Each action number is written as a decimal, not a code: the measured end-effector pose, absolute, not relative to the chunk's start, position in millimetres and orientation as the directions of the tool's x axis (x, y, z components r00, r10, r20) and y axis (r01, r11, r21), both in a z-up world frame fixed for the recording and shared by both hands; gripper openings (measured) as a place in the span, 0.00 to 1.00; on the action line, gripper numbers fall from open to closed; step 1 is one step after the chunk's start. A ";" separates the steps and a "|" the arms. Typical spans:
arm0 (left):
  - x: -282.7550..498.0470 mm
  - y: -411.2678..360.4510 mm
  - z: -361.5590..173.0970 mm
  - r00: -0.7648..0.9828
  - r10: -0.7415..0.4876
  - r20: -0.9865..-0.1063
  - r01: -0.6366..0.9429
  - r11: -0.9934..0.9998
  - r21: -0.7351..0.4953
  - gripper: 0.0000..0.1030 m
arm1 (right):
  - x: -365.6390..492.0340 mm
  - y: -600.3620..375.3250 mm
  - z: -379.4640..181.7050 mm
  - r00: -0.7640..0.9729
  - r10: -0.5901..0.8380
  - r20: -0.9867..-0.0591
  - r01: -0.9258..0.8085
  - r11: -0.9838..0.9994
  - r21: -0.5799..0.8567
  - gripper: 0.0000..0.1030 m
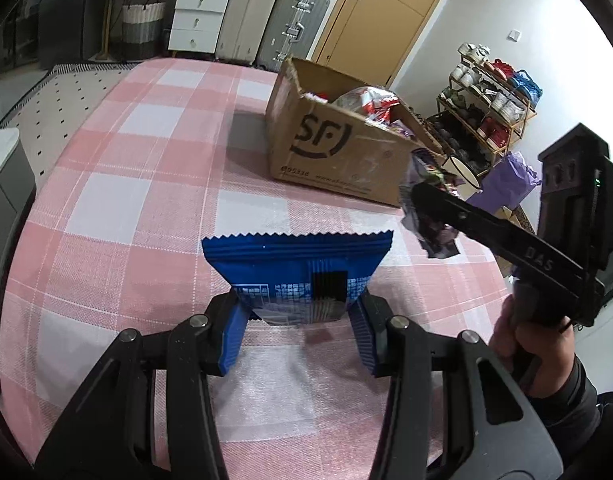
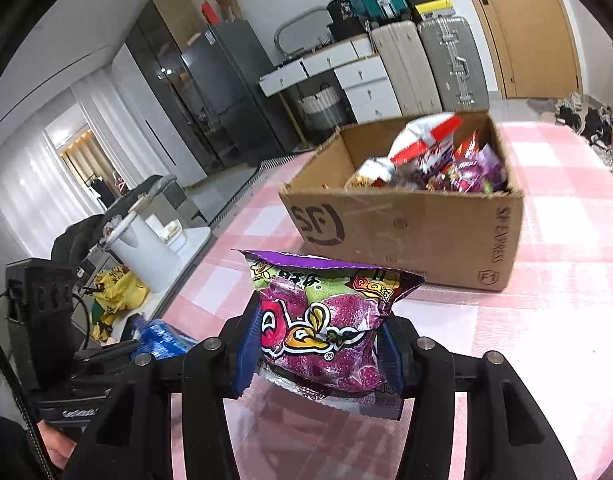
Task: Organize snacks
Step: 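Carry the blue snack and purple candy bag over the box with both grippers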
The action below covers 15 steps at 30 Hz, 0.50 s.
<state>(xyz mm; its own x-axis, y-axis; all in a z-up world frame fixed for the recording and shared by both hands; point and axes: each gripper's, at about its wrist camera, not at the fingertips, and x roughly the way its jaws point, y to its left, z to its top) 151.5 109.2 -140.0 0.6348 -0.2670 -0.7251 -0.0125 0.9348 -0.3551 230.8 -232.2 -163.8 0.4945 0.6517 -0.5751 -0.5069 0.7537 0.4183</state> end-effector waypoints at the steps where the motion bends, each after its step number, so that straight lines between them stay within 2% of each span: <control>1: 150.8 107.6 -137.3 0.637 -0.265 -0.724 -0.008 0.937 -0.350 0.42 | 225.1 -236.9 -157.4 0.505 0.653 -0.564 -0.509 0.753 0.416 0.50; 15: 150.9 90.4 -81.5 0.712 -0.269 -0.649 0.066 0.945 -0.319 0.42 | 176.2 -302.5 -83.5 0.589 0.670 -0.452 -0.546 0.742 0.389 0.50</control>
<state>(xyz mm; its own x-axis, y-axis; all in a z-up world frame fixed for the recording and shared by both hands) 150.9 90.4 -81.5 0.7119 -0.2687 -0.6488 0.0662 0.9454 -0.3190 176.2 -302.5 -83.5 0.5886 0.6702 -0.4521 -0.5458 0.7419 0.3894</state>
